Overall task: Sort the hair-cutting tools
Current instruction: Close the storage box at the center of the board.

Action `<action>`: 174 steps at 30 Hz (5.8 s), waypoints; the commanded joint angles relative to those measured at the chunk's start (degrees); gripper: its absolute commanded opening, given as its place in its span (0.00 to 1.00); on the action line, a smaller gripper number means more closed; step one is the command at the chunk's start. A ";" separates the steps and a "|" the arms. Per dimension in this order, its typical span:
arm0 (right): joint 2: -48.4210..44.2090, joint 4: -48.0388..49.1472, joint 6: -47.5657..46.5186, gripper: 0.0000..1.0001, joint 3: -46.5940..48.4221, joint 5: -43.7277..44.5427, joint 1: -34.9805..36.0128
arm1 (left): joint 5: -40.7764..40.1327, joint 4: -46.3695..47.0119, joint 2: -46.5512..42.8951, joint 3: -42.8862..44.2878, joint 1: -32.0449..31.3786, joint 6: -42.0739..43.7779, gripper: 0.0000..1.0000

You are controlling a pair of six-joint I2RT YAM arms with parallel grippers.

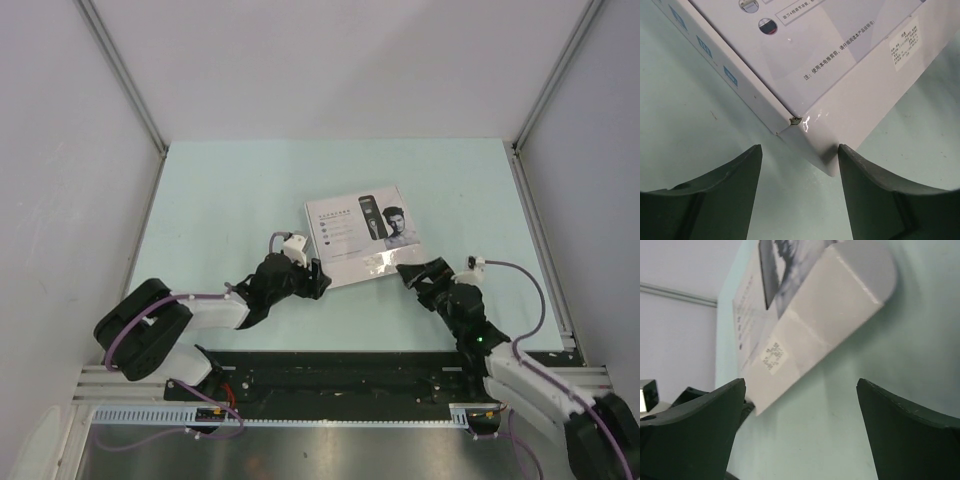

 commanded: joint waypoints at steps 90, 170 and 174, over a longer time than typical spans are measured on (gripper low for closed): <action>26.36 -27.26 -20.76 0.41 28.98 -35.51 -15.92 | 5.94 -4.17 8.90 10.29 11.01 -5.93 0.84; 14.67 -23.48 -5.39 0.51 21.60 -34.36 -8.79 | 14.91 0.13 17.08 18.46 7.94 -0.04 0.71; 15.29 -22.16 -3.89 0.50 21.60 -35.69 -9.33 | 14.91 0.58 17.17 18.20 7.85 -0.22 0.70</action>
